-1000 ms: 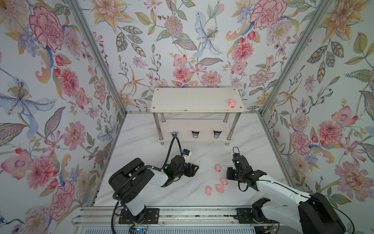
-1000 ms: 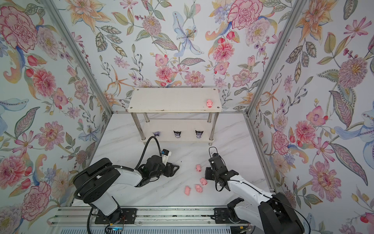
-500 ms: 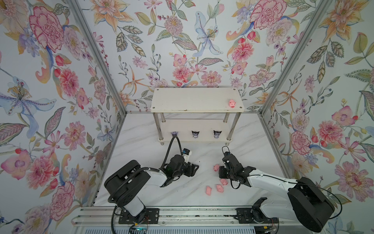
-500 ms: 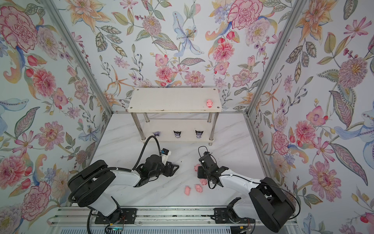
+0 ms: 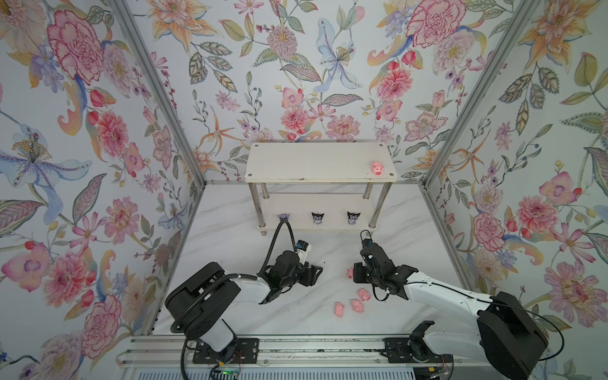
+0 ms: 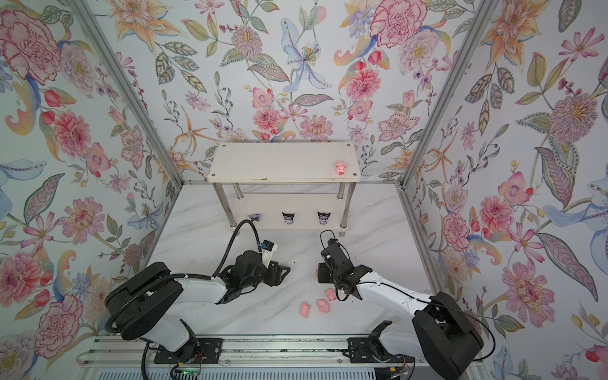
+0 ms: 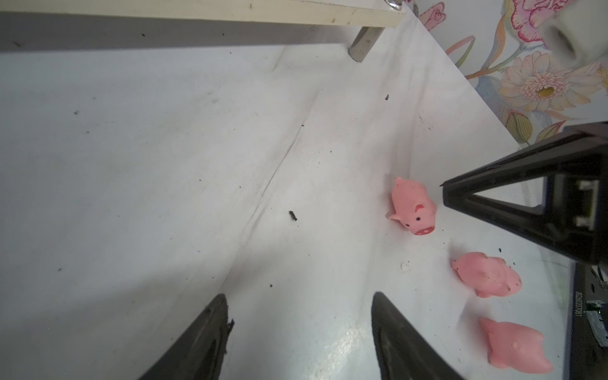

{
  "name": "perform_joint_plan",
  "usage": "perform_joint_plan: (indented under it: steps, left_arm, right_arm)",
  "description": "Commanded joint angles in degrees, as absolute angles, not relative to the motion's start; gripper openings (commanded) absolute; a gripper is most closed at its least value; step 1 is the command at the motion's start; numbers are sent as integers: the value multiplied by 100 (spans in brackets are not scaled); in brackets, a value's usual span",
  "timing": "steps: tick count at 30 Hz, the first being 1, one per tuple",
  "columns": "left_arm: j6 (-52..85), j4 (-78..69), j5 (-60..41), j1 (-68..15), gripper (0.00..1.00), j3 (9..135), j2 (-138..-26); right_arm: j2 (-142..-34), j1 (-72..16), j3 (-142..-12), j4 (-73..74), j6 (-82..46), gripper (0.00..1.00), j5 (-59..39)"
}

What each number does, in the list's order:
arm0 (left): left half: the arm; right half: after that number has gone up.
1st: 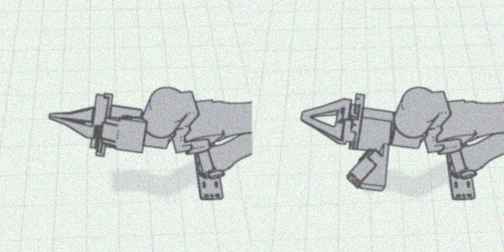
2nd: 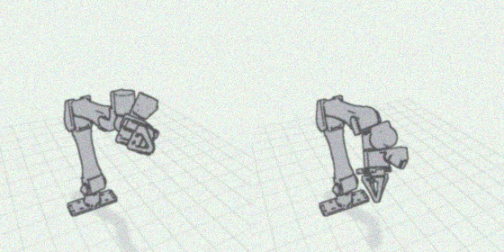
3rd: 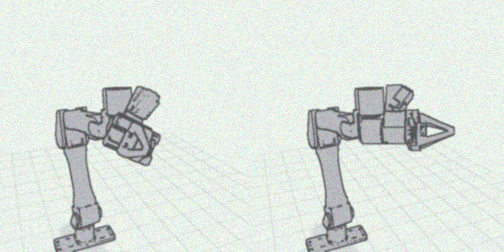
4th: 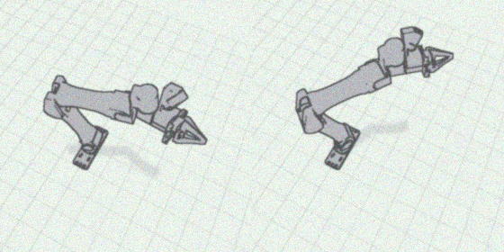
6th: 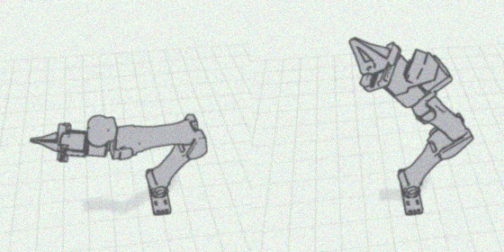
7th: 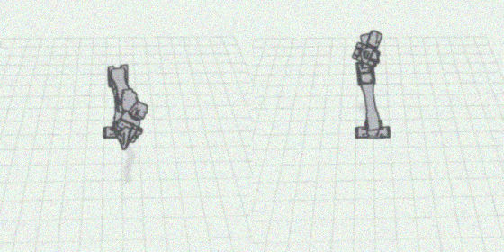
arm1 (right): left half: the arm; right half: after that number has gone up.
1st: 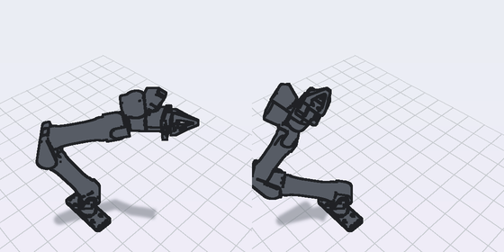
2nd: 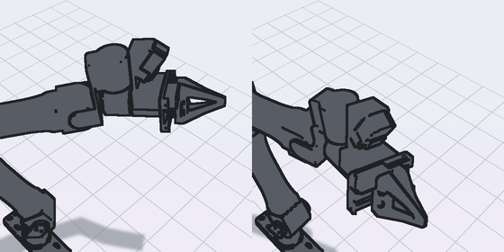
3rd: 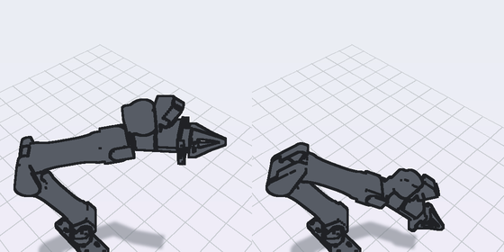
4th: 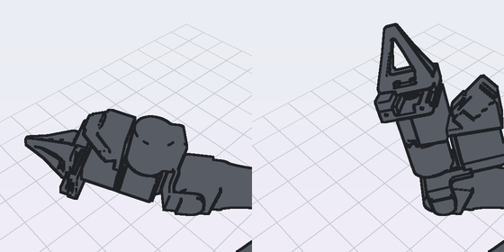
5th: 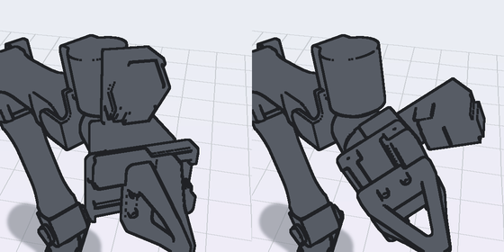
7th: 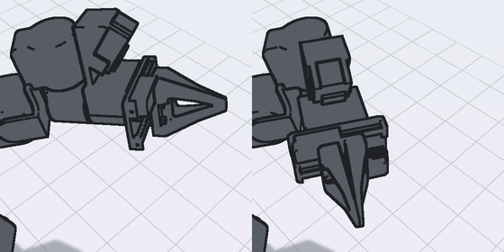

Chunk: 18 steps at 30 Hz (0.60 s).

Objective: Place and organize the plastic toys onto the shelf

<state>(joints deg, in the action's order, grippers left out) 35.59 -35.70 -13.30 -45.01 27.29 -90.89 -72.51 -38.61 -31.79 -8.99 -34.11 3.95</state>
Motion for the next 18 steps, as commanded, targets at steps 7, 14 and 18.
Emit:
perform_joint_plan:
  steps: [7, 14, 18]
  left_arm:
    - [3498, -3538, -1192, -4542, 70, 2593, -9038]
    - [3437, -3498, -1228, -4544, 70, 2729, -9114]
    - [3504, -3627, -1308, -4543, 70, 2710, -9166]
  right_arm:
    - [-7341, -3583, -2460, -803, -3561, 11, 335]
    - [-6682, -3291, -2368, -1186, -3534, 12, 471]
    - [-6505, -3365, -2514, -1299, -3490, 14, 523]
